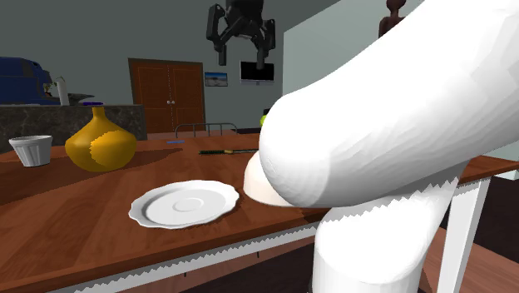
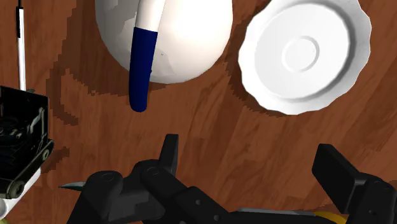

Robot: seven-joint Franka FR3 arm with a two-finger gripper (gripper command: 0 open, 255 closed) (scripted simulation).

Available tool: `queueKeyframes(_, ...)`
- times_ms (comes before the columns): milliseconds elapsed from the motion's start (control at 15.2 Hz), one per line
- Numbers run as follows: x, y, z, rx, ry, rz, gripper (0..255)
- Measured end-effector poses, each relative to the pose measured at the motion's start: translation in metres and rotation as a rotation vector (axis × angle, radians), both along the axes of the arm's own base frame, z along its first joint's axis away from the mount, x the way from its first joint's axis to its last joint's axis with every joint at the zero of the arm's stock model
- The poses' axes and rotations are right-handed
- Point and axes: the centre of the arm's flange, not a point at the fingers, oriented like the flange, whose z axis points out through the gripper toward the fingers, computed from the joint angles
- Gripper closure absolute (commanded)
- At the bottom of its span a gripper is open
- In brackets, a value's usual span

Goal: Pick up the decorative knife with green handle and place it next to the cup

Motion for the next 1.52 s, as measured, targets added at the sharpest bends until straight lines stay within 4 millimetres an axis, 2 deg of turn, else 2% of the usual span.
queueKeyframes(132, 0.004, -0.002, -0.003, -0.001, 0.0, 0.011, 0)
queueKeyframes(396, 0.035, -0.026, -0.028, -0.007, -0.005, 0.097, 0)
queueKeyframes(924, 0.115, -0.062, -0.087, -0.023, -0.019, 0.295, 0)
queueKeyframes(1386, 0.189, -0.082, -0.134, -0.037, -0.032, 0.467, 0)
queueKeyframes(1518, 0.213, -0.082, -0.146, -0.041, -0.035, 0.517, 0)
